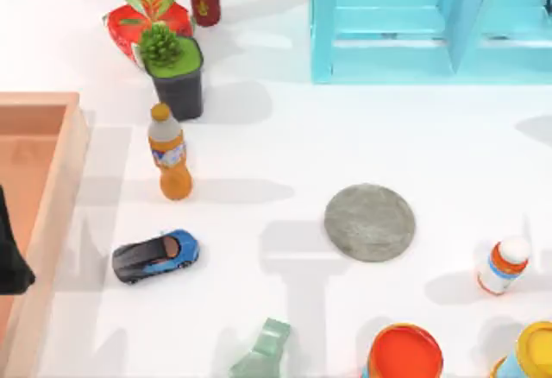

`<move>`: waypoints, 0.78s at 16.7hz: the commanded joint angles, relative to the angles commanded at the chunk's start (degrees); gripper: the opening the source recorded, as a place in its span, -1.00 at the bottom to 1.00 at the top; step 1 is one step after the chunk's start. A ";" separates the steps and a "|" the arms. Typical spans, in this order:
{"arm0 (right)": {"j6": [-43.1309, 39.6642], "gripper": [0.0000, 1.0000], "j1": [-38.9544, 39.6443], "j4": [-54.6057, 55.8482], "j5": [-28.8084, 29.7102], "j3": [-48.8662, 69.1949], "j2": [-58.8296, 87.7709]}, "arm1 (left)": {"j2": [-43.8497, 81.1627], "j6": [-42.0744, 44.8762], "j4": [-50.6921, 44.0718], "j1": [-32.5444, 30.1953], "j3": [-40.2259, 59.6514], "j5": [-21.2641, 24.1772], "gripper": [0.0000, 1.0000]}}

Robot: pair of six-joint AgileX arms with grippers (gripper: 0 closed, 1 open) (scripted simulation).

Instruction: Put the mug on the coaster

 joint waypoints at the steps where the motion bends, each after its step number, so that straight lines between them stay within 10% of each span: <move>1: 0.00 1.00 0.00 0.00 0.00 0.00 0.00 | 0.00 0.00 0.00 0.00 0.00 0.00 1.00; 7: -8.54 1.00 -3.82 -7.80 0.80 8.33 8.88 | 0.00 0.00 0.00 0.00 0.00 0.00 1.00; 13: -38.88 1.00 -13.10 -27.90 2.51 33.89 34.80 | 0.00 0.00 0.00 0.00 0.00 0.00 1.00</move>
